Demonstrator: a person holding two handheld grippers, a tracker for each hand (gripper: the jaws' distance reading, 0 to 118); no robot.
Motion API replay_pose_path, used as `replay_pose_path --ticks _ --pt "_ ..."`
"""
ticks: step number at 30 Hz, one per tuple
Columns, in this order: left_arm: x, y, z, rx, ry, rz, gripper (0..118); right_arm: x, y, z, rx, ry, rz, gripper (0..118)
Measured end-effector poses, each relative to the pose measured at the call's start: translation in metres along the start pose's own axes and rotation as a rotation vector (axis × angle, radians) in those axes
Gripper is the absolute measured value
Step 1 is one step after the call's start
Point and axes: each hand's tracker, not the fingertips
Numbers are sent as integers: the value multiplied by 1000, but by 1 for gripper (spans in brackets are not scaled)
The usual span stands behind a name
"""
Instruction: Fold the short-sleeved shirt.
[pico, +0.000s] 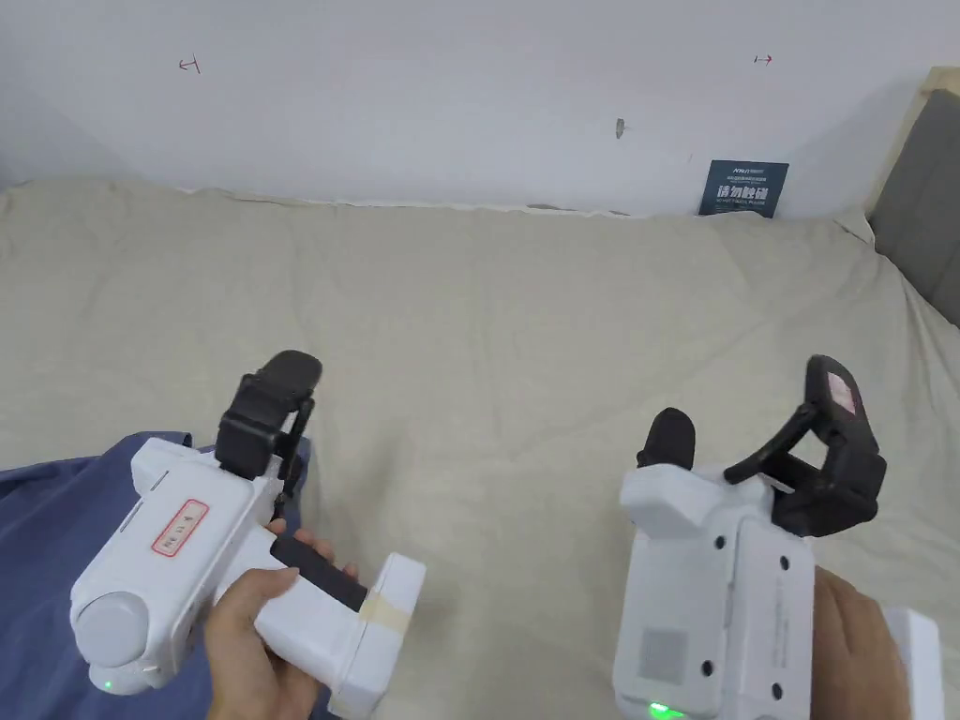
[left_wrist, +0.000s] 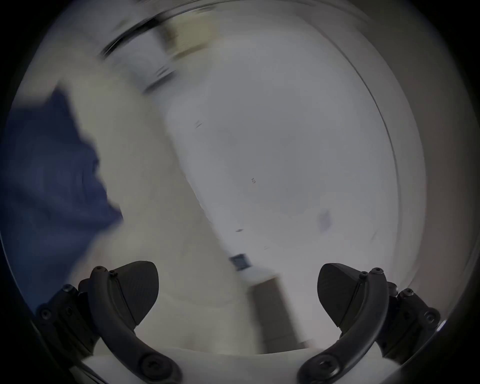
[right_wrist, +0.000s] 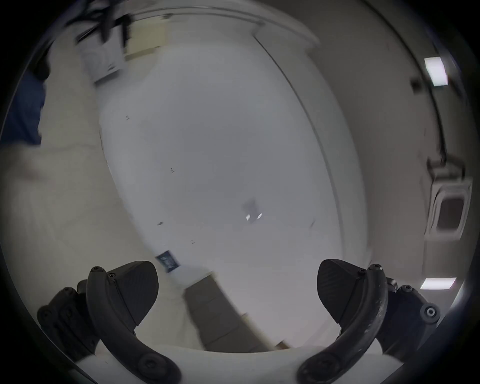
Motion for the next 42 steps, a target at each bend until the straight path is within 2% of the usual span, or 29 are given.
replay_pose_path --ticks 1,3,4,9,11,13,15,17,24,42 --pt "-3 2 1 3 20 5 118 0 0 1 19 -17 23 118" --pt "2 -1 0 17 78 -123 118 4 1 -2 -29 32 -61 118" --pt "8 -2 -1 24 106 -258 118 11 0 -6 -75 75 -141 118" --pt "48 -45 0 126 230 -1157 118 38 -21 -28 -296 317 -697 118" --pt "46 -64 0 190 242 -1457 118 40 -31 -33 -353 392 -875 118" --pt "44 -75 0 217 241 -1600 118 38 -40 -37 -410 440 -1015 118" --pt "39 -77 1 200 239 -1640 118 37 -48 -40 -464 465 -1113 118" --pt "37 -80 2 177 240 -1624 118 36 -49 -39 -475 470 -1142 118" --pt "34 -72 1 158 251 -1561 118 39 -46 -37 -445 455 -1079 118" --pt "37 -70 2 170 247 -1568 118 41 -45 -38 -440 459 -1069 118"
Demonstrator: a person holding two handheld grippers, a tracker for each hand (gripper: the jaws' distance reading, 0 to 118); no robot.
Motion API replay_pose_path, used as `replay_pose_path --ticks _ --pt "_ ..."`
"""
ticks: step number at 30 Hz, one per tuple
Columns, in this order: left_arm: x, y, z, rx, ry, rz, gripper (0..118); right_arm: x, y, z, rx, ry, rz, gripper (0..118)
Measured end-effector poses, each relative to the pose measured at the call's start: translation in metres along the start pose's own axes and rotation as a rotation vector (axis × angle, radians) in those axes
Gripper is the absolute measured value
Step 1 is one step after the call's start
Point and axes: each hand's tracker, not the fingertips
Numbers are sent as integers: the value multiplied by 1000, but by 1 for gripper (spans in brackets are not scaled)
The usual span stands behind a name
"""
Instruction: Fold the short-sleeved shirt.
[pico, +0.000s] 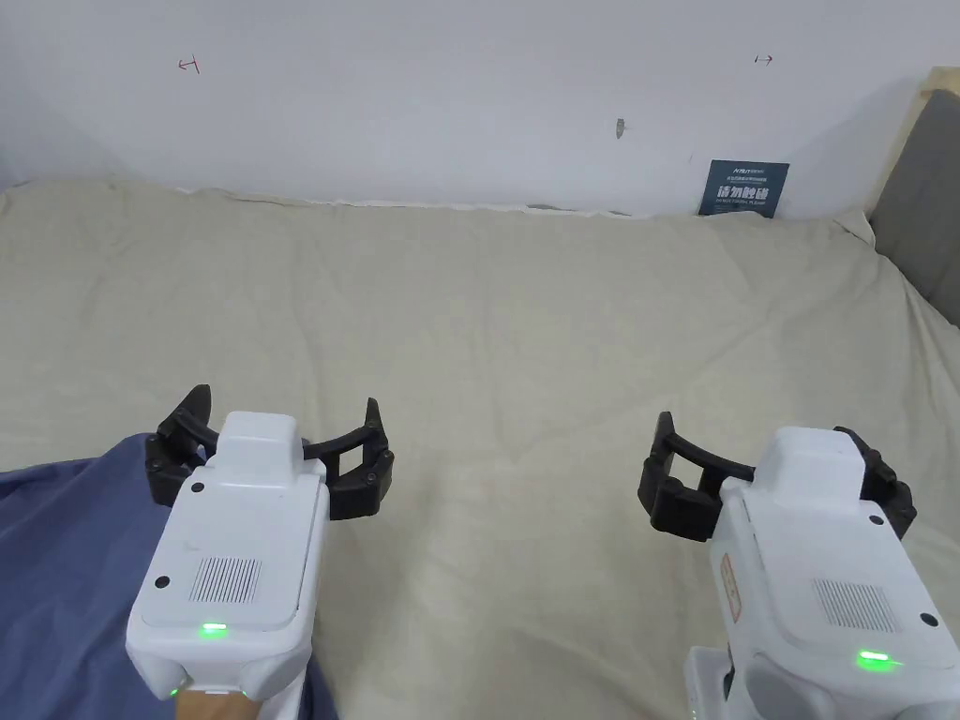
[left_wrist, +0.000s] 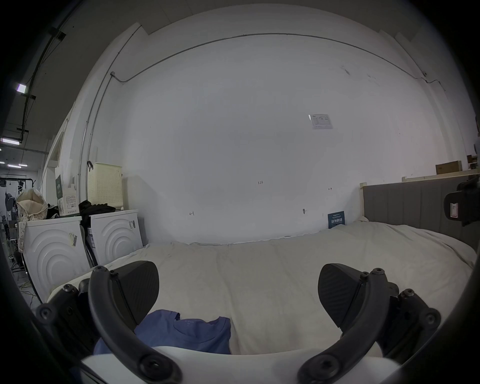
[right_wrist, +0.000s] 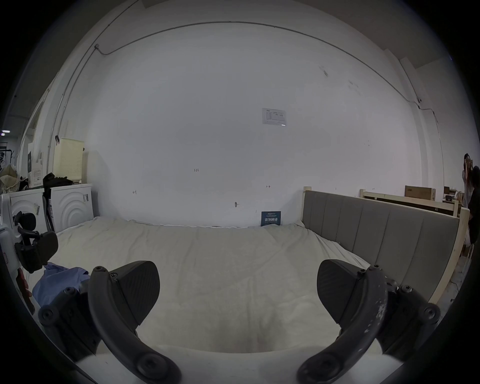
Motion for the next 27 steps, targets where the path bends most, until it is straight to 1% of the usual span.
replay_pose_path --ticks 19,20,21,22,23,24,25,27 --pt "-4 4 1 -10 17 1 118 0 4 3 4 -3 6 118" --pt "-4 4 1 -13 14 7 114 0 4 4 4 -6 10 118" --pt "-4 5 2 -10 9 17 96 0 5 5 1 -9 19 105" --pt "-4 6 4 -4 -2 28 73 -1 5 6 -1 -6 23 85" --pt "-4 6 5 0 -11 39 40 -1 6 7 -2 -9 30 56" --pt "-3 8 6 -8 -24 47 0 -1 6 8 1 -10 35 11" --pt "-3 9 5 -22 -46 57 0 -1 6 7 0 -12 39 1" --pt "-4 9 4 -26 -42 63 0 1 6 6 -8 -25 36 1"
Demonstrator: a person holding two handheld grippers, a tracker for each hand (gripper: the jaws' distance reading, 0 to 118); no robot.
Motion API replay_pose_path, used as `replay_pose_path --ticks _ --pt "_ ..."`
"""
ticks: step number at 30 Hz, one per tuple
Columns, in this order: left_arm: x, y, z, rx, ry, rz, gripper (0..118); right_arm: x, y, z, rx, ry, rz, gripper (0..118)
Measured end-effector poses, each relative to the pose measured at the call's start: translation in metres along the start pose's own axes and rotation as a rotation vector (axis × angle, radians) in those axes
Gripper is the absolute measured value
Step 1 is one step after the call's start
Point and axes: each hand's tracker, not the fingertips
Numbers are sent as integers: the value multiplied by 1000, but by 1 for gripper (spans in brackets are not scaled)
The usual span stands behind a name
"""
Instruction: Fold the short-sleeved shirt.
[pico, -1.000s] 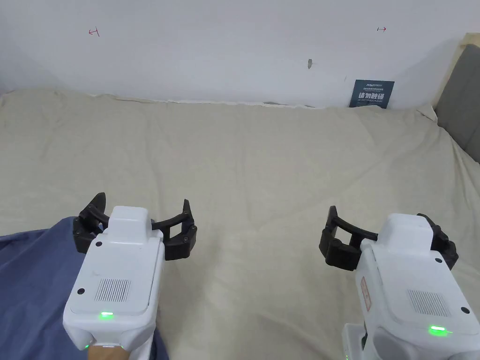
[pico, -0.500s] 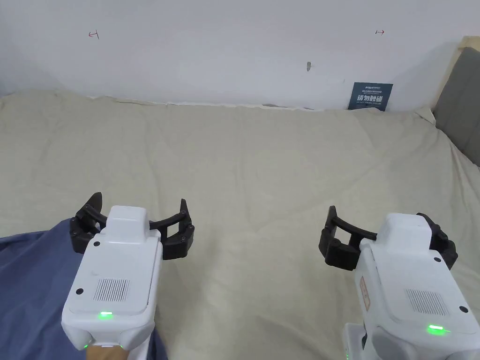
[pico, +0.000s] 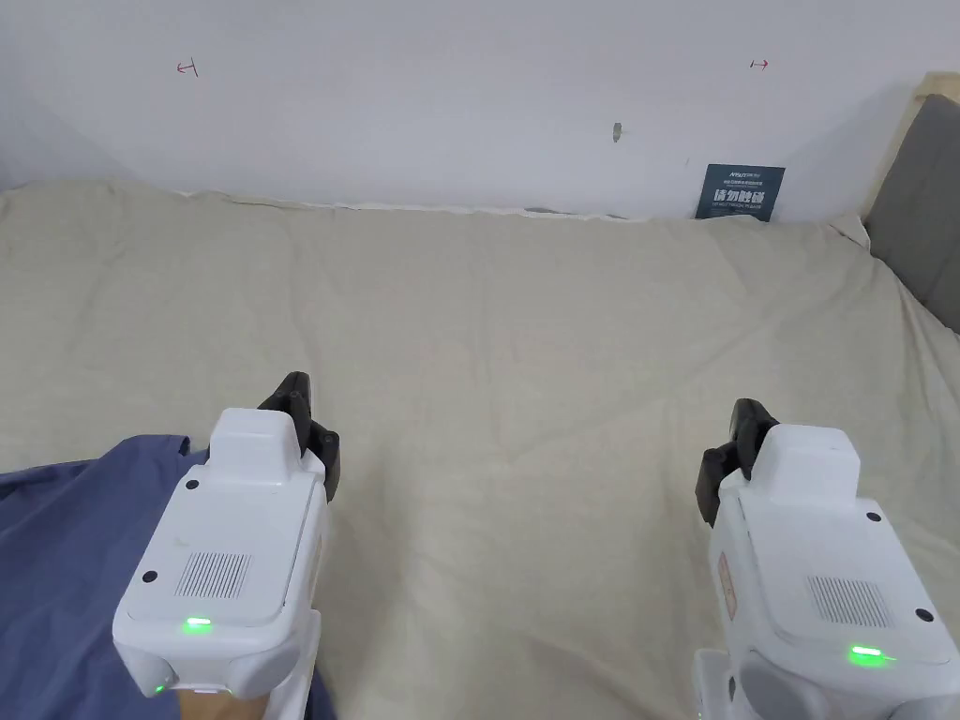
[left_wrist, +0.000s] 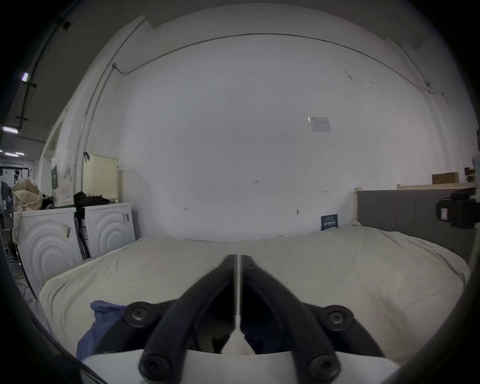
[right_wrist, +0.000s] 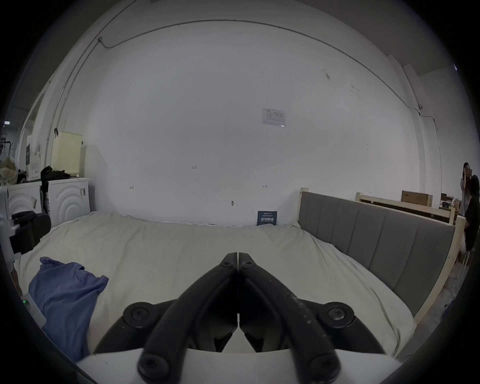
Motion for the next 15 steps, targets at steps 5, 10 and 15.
replay_pose_path --ticks 5,10,15 --pt "-4 0 2 5 4 -5 0 3 -1 -4 -12 14 -19 1" --pt "-30 -1 7 1 54 -13 0 -13 2 -13 -17 62 -37 1" --pt "-81 -2 22 -11 168 -36 0 -62 10 -24 -6 172 -33 1"
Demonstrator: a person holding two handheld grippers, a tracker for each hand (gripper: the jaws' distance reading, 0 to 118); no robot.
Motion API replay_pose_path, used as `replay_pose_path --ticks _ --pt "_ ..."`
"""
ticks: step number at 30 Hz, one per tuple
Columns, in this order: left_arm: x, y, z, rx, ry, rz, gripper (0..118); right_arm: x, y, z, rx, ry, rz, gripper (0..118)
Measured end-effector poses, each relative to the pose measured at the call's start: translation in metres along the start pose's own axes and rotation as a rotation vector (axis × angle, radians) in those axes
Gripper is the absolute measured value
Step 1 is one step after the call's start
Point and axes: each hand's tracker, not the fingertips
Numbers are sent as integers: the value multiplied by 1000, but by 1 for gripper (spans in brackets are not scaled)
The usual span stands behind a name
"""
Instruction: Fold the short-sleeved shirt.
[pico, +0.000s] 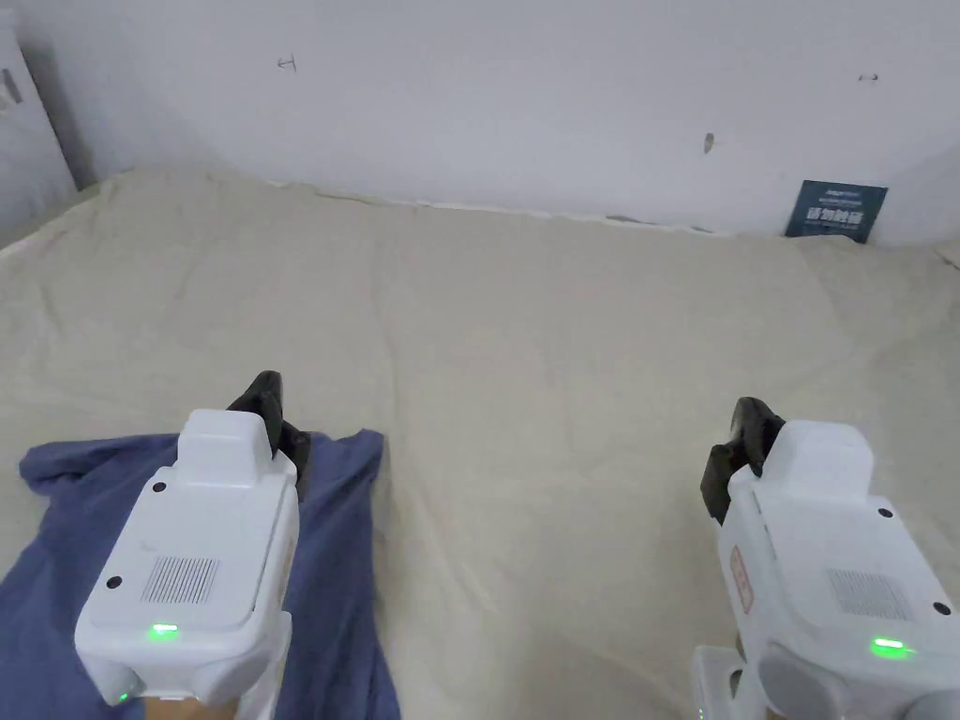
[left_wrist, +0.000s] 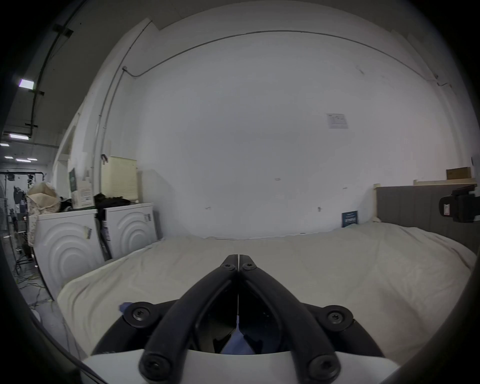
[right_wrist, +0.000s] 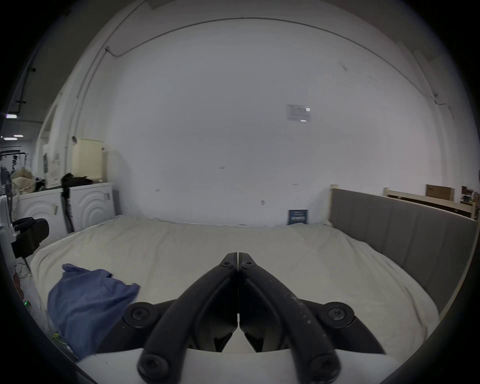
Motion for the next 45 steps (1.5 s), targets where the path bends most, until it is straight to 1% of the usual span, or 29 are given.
replay_pose_path --ticks 5,9,12,15,19,22,25,27,28,29,31,33,34,35,36,38,40,41,42,43,44,45 --pt "-65 -2 19 -21 143 -2 0 -67 7 -15 2 183 18 1" --pt "-114 -7 41 -43 270 -30 0 -121 9 -16 18 304 34 1" --pt "-145 -10 58 -66 349 -19 0 -154 8 -14 15 377 36 1" --pt "-168 -13 74 -80 399 -19 0 -182 6 -12 12 415 41 1" --pt "-187 -18 80 -106 427 -7 0 -198 6 -3 7 449 41 1" --pt "-192 -22 75 -133 426 11 0 -198 6 1 4 456 46 1" --pt "-190 -26 59 -213 371 44 1 -191 6 -2 5 445 69 1" --pt "-185 -31 42 -271 305 71 2 -185 7 -4 4 430 81 1" --pt "-182 -35 30 -320 247 97 7 -177 8 -4 4 416 85 1" --pt "-181 -37 23 -348 212 110 16 -174 8 -5 3 406 86 1" --pt "-173 -46 2 -434 114 149 47 -165 8 -7 0 376 89 1" --pt "-161 -57 -22 -537 58 165 86 -151 7 -14 -4 344 86 1" --pt "-153 -63 -31 -575 38 160 102 -146 6 -16 -7 330 86 1" --pt "-146 -71 -40 -602 24 155 112 -141 6 -18 -12 313 87 1" --pt "-138 -78 -49 -637 12 148 116 -136 7 -17 -16 298 87 1" --pt "-122 -94 -60 -673 -1 134 115 -126 5 -20 -25 275 91 1" --pt "-108 -111 -73 -748 -23 106 115 -116 2 -23 -37 245 92 1" --pt "-102 -122 -80 -780 -30 95 112 -111 0 -24 -45 239 91 1" --pt "-96 -132 -84 -817 -27 87 102 -106 -1 -26 -53 228 92 1" --pt "-90 -142 -88 -849 -31 81 88 -102 -3 -26 -60 217 93 1" --pt "-87 -151 -92 -880 -35 83 69 -99 -5 -27 -65 208 95 1" --pt "-82 -161 -95 -922 -35 82 37 -95 -6 -28 -71 199 95 1"
